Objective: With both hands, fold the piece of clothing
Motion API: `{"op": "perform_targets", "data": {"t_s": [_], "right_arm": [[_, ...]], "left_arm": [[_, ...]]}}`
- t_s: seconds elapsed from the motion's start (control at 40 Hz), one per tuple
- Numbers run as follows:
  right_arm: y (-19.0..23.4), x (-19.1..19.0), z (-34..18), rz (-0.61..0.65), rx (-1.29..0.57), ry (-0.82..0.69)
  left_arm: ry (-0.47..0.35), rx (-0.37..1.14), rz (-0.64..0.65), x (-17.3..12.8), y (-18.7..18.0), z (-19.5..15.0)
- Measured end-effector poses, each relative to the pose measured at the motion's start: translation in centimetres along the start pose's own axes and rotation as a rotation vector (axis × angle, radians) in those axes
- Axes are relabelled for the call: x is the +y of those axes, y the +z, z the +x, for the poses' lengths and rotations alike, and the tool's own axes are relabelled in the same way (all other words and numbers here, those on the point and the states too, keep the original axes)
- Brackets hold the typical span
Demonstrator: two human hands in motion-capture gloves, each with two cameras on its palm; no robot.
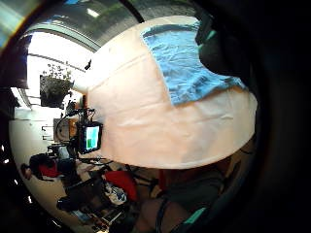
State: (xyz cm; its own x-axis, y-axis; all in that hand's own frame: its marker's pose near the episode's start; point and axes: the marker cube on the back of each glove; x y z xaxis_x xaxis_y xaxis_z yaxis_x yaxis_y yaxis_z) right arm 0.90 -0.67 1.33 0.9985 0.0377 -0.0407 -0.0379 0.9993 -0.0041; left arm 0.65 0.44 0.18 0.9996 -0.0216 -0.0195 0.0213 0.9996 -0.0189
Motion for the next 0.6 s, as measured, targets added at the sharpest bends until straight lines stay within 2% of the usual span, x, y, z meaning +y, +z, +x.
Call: {"op": "perform_targets", "data": {"t_s": [0.43,0.6], "right_arm": [[0.6,-0.7,0.8,-0.010,0.020,-0.001],[2.8,-1.9,2.3,-0.042,0.048,0.041]], "left_arm": [[0.006,0.004,-0.004,-0.5,-0.9,0.1],[-0.008,0.044,-0.013,0.9,1.3,2.0]]}}
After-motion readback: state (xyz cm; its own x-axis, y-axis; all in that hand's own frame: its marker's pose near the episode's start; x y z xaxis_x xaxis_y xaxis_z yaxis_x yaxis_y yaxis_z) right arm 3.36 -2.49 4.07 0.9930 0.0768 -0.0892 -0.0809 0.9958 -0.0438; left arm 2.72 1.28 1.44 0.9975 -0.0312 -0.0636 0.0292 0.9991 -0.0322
